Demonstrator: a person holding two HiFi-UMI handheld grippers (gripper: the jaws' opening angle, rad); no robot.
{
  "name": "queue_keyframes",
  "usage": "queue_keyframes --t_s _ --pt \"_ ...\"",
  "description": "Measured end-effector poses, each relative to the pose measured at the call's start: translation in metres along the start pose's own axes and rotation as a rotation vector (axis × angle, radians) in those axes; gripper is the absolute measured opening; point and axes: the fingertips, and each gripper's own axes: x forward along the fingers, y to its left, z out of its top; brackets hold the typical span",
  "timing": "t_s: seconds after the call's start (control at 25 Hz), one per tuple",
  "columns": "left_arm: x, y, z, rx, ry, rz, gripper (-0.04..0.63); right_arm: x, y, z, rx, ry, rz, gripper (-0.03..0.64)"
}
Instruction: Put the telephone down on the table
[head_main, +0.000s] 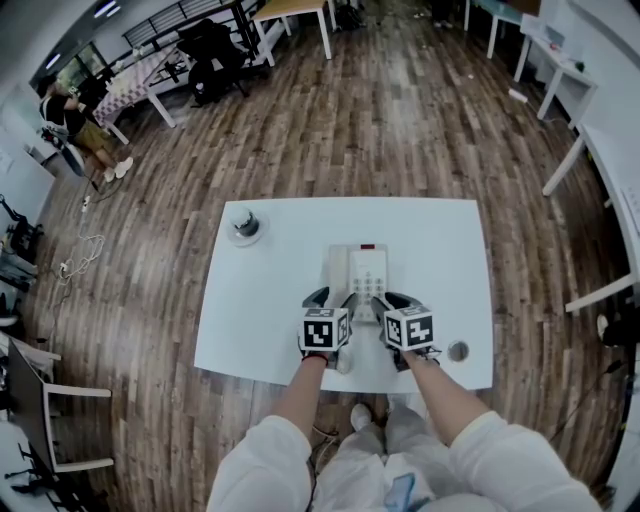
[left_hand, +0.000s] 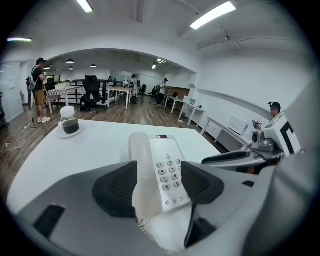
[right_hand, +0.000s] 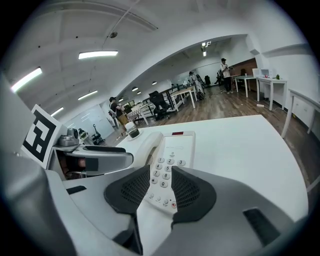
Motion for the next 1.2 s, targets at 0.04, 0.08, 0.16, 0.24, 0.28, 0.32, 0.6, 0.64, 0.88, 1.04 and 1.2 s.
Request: queue_keyframes --t_s 0.04,0.08,0.16,0.24,0.28,0.32,0.6,0.64,0.88,1.04,1.2 --pt "-0.001 -0.002 0.0 0.002 -0.002 -0.003 0.264 -0.002 0.001 0.001 -0.006 -0.006 0.001 0.146" --pt "-0.003 -0.003 0.0 0.004 -0.002 -0.005 0.248 -0.003 0.002 0.002 -0.012 -0.01 0.001 0.136" --pt "-0.005 -0.004 0.001 0.004 0.001 -0.007 0.224 -0.007 0.005 0.004 -0.022 -0.013 -0.003 0.12" --pt "-0.008 -0.004 0.002 -0.001 -0.001 -0.005 0.176 -0.01 0.008 0.006 -0.026 -0.017 -0.001 0.101" --pt "-0.01 -0.004 0.002 -0.005 -0.002 -0.003 0.142 -0.011 0.01 0.007 -0.029 -0.02 0.001 0.095" --pt "-0.012 -0.005 0.002 -0.006 -0.004 -0.001 0.128 -0.013 0.012 0.008 -0.033 -0.022 0.005 0.089" --pt "-0.022 -0.015 0.005 0.013 -0.007 -0.009 0.08 -0.021 0.024 0.013 -0.038 -0.037 0.043 0.055" --pt "-0.025 -0.016 0.006 0.015 -0.01 -0.01 0.064 -0.022 0.028 0.013 -0.036 -0.041 0.055 0.055" --pt "-0.034 -0.025 0.003 0.027 0.006 -0.028 0.021 -0.034 0.038 0.015 -0.05 -0.043 0.083 0.051" --pt "-0.041 -0.035 0.001 0.046 0.008 -0.046 0.011 -0.042 0.048 0.014 -0.065 -0.039 0.108 0.051" --pt "-0.047 -0.045 -0.006 0.048 0.007 -0.066 0.005 -0.05 0.053 0.009 -0.067 -0.034 0.128 0.048"
